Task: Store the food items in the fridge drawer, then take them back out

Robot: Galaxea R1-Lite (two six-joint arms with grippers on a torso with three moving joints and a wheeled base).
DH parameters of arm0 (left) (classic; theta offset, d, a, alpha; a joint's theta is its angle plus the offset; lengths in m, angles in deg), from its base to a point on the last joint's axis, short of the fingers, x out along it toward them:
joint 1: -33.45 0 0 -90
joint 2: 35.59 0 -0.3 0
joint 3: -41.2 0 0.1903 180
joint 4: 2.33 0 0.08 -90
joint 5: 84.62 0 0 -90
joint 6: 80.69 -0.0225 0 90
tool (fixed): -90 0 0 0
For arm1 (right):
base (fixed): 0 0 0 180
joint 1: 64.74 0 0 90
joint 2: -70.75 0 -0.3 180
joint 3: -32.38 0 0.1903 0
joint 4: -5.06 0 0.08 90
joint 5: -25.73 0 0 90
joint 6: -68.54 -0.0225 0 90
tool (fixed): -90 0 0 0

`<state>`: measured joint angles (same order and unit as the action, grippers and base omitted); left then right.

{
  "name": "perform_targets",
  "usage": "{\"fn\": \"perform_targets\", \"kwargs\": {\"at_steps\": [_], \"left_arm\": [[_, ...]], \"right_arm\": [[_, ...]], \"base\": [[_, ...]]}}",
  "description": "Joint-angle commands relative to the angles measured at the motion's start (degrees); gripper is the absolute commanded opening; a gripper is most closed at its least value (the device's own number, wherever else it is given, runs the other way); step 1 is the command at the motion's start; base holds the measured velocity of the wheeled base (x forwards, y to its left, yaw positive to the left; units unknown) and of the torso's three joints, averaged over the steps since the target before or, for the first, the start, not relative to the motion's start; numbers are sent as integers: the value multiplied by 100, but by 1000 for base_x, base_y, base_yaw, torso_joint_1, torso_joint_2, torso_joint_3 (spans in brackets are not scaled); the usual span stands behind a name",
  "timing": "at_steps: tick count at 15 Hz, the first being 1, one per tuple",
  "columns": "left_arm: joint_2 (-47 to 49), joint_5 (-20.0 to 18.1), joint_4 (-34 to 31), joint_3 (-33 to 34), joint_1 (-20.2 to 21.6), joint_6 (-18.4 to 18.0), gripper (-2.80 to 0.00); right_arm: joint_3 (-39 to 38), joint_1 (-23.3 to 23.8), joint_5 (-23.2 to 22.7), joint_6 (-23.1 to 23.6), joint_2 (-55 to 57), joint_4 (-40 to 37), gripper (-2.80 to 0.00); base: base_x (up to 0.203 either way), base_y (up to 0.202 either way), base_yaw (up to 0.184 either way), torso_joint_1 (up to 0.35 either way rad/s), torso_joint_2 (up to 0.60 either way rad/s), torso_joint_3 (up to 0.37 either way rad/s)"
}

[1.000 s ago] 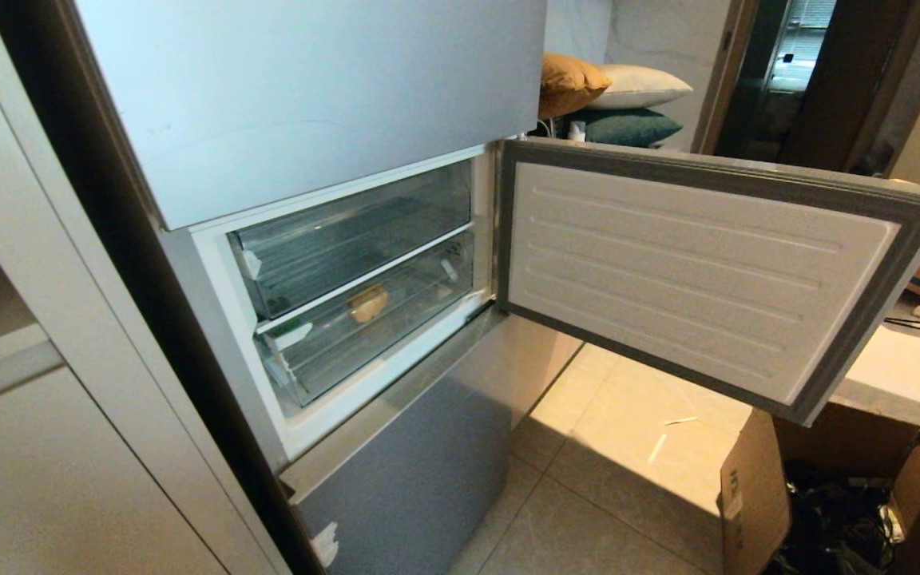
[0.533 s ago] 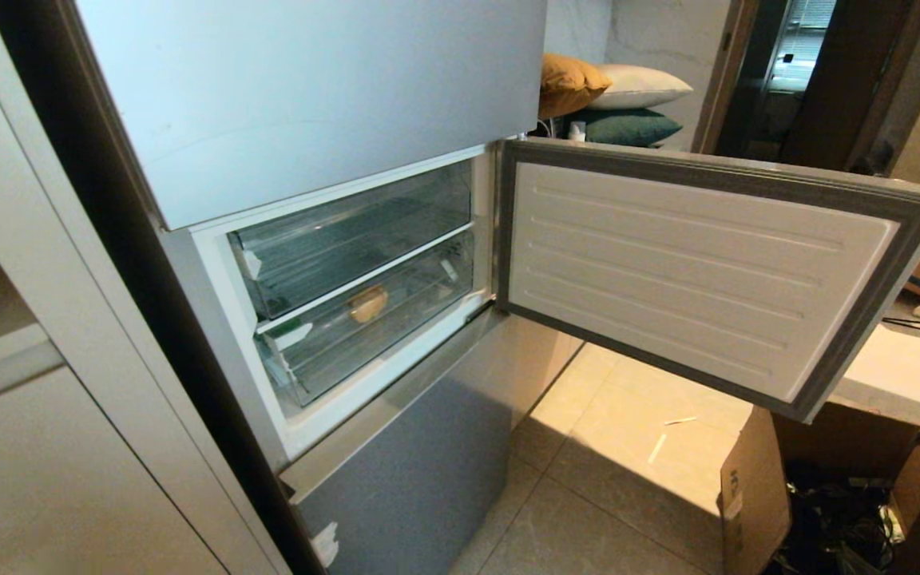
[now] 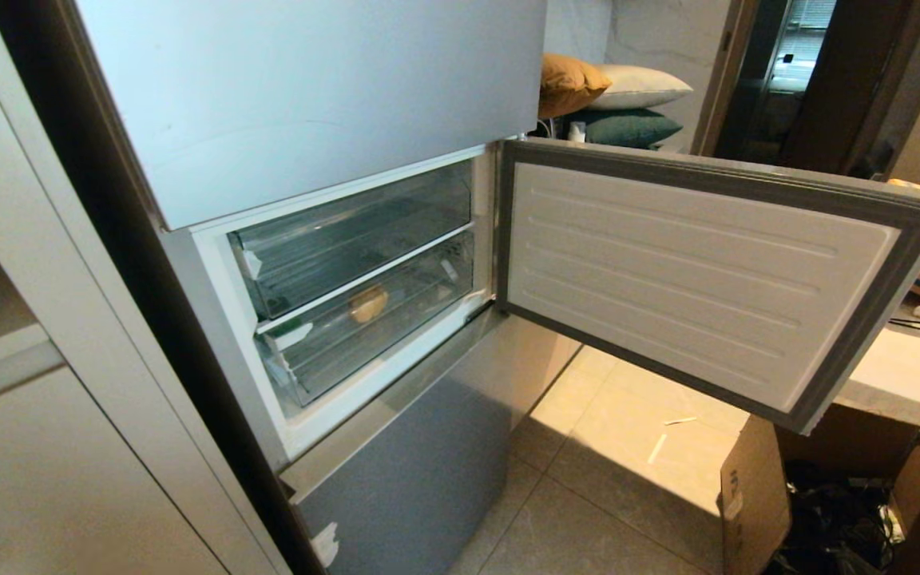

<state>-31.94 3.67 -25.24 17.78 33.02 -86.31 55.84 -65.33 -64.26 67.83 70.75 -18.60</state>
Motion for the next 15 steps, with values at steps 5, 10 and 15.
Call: {"fn": "perform_targets", "kwargs": {"at_steps": [5,10,15], "left_arm": [[-356,184,98,58,61,479,-280],[-356,162,108,66,61,332,-280],[-356,171,121,66,61,571,-280]], "right_arm": [[-1,-2,25,-56,9,3,-280],[-1,-2,25,-52,9,3,-280],[-1,-2,25,-87,9,3,-280]], "base": [[0,0,0,0,0,0],[1,0,20,0,1,0],[2,-7,168,1,1,3]]}}
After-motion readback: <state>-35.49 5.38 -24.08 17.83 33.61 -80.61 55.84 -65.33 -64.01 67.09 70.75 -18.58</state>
